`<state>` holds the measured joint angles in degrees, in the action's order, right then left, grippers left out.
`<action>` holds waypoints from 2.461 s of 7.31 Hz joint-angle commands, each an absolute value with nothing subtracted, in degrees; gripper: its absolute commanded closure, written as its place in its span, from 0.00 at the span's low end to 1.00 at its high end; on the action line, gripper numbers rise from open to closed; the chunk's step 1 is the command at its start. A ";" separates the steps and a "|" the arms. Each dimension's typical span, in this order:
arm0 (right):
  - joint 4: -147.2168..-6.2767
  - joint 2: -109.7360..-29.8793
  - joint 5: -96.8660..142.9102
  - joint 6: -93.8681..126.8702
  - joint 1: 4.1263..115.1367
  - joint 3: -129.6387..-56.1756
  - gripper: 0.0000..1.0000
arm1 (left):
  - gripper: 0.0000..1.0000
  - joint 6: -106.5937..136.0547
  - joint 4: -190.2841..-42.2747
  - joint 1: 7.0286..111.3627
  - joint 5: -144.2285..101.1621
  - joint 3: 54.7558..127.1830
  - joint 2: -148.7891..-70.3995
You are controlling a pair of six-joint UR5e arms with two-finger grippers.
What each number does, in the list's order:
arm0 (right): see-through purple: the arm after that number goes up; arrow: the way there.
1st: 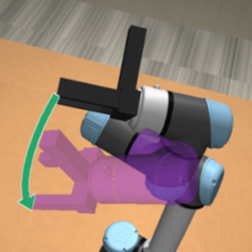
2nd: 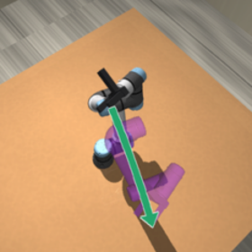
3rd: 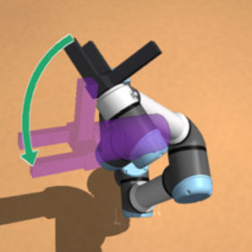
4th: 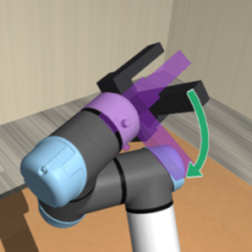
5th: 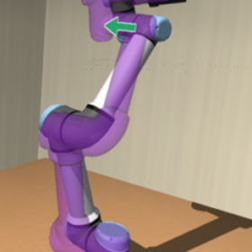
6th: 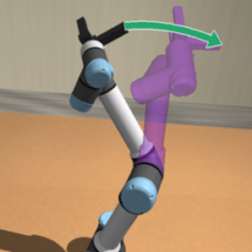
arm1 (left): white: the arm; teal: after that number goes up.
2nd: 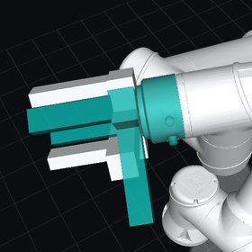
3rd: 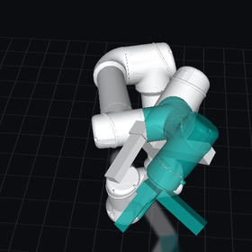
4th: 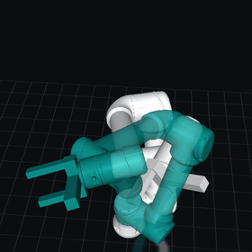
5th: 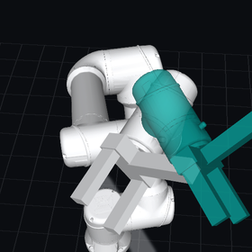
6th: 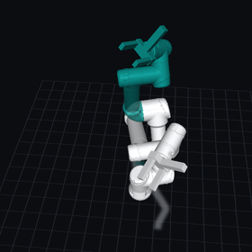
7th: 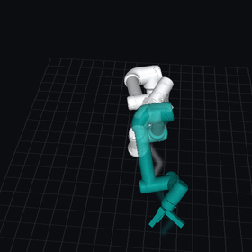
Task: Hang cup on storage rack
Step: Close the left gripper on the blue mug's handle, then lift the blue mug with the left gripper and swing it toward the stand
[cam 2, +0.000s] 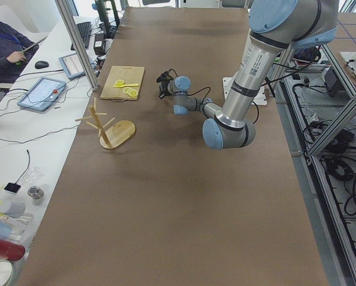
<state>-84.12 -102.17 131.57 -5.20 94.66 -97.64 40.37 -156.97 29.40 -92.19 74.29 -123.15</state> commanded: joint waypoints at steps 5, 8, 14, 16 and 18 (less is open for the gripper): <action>-84.11 -102.13 131.57 -4.66 94.66 -98.00 0.00 | 0.51 36.65 -157.32 29.62 -92.55 74.18 -123.66; -84.11 -102.13 131.57 -4.66 94.66 -98.09 0.00 | 0.57 36.65 -158.90 29.53 -93.16 74.35 -123.66; -84.11 -102.22 131.57 -4.75 94.66 -98.00 0.00 | 1.00 40.40 -160.13 30.06 -93.87 75.58 -124.10; -84.11 -102.48 131.66 -4.83 94.66 -98.00 0.00 | 1.00 46.28 -160.22 31.37 -93.87 76.90 -124.10; -84.11 -102.74 132.10 -4.83 94.66 -97.91 0.00 | 1.00 58.21 -160.14 31.64 -93.87 78.91 -123.58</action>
<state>-84.11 -102.59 131.82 -4.86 94.66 -97.97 50.77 -160.18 31.40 -93.87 77.58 -123.94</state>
